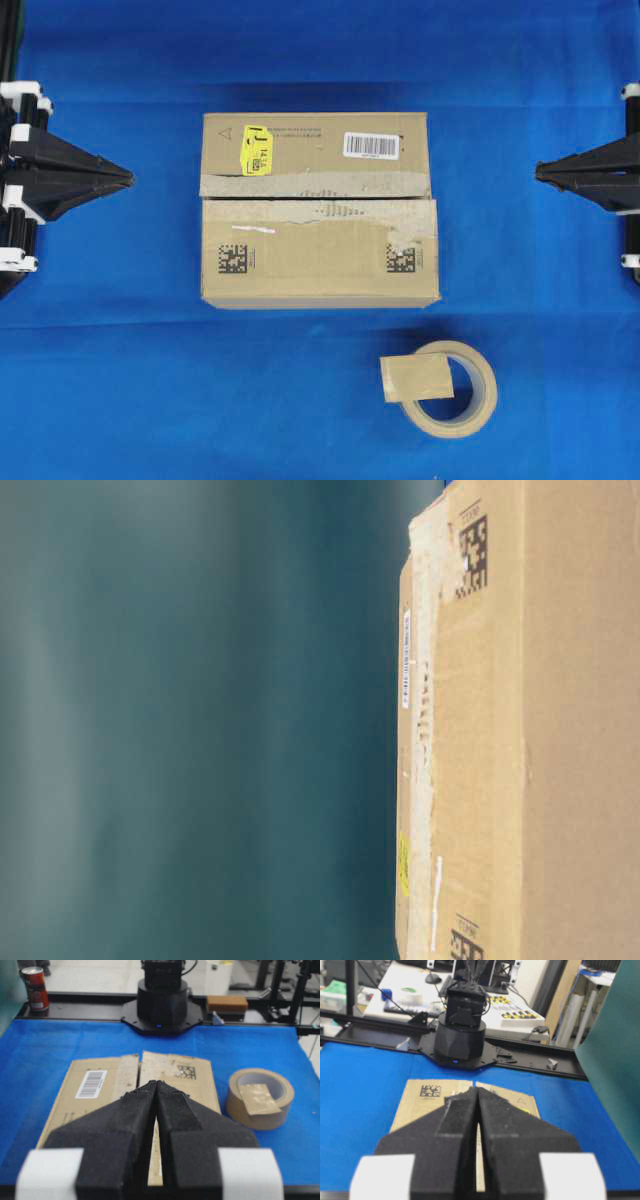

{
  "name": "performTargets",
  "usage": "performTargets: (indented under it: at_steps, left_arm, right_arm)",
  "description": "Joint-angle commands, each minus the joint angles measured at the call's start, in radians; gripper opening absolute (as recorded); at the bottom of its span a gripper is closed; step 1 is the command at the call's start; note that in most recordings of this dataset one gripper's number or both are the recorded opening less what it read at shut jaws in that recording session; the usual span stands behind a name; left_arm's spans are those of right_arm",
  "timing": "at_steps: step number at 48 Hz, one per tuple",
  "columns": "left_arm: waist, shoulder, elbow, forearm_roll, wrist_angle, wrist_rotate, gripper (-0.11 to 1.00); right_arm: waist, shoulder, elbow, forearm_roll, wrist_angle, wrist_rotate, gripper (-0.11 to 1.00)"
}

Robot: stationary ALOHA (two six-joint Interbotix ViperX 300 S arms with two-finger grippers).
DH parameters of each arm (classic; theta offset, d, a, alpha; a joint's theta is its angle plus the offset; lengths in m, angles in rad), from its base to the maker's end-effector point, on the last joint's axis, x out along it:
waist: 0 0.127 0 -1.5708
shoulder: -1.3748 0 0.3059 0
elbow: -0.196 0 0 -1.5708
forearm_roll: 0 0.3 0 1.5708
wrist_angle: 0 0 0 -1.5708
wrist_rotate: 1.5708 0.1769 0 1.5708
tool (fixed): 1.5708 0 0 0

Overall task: Apply tape along the seams of the closed cardboard box to seal it securely.
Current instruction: 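Move the left gripper down toward the brown tape roll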

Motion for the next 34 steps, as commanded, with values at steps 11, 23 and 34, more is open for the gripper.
performTargets:
  at_steps: [11, 23, 34]
  left_arm:
    - [-0.101, 0.064, -0.035, -0.008, -0.048, 0.224, 0.0]
    - [-0.232, 0.247, -0.067, -0.006, -0.209, 0.551, 0.0]
    - [-0.336, 0.489, -0.186, -0.017, -0.221, 0.94, 0.04]
  right_arm:
    - [-0.006, 0.021, -0.055, 0.0, 0.055, 0.0, 0.0]
    - [-0.008, 0.026, -0.058, 0.002, 0.04, 0.0, 0.0]
    - [-0.006, 0.032, -0.058, 0.0, 0.018, 0.0, 0.0]
